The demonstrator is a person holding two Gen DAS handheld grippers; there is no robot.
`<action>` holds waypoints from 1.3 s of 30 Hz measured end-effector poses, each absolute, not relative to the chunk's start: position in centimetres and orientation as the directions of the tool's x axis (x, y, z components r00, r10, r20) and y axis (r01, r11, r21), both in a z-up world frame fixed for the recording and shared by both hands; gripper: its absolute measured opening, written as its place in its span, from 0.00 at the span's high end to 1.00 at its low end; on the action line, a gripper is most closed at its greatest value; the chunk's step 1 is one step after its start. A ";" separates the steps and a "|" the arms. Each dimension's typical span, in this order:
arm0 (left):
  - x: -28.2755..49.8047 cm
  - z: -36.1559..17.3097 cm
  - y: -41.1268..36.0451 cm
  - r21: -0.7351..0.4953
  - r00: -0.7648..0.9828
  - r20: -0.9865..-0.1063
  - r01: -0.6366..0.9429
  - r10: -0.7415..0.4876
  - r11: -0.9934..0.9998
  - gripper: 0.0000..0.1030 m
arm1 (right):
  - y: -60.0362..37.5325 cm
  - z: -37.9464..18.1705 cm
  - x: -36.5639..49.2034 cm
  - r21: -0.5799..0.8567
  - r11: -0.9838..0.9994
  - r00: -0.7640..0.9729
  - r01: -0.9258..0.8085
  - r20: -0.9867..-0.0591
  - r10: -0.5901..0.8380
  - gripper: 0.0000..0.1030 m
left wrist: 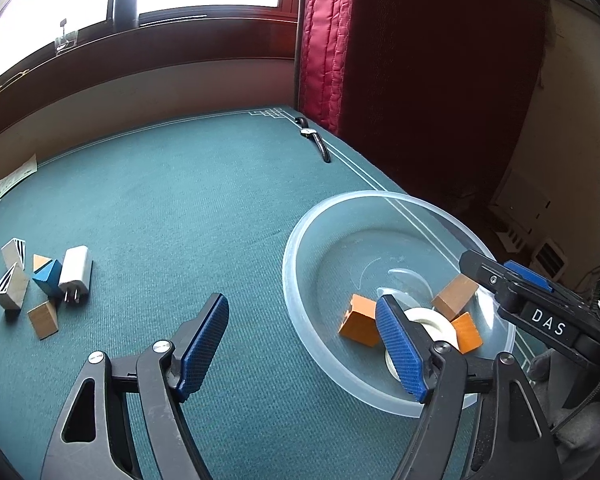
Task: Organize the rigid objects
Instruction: 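Withdraw both grippers from the bowl toward the remaining blocks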
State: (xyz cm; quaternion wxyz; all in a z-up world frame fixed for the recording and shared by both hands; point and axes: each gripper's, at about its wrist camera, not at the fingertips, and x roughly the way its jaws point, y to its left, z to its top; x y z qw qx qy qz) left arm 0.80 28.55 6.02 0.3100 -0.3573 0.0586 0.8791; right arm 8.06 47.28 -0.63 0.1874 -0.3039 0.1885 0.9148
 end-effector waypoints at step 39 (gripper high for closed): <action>-3.0 4.3 18.9 -0.162 -0.654 -0.662 -0.351 0.366 -0.922 0.23 | 39.0 1.5 6.8 0.224 -0.946 -0.858 -0.233 -0.506 0.091 0.12</action>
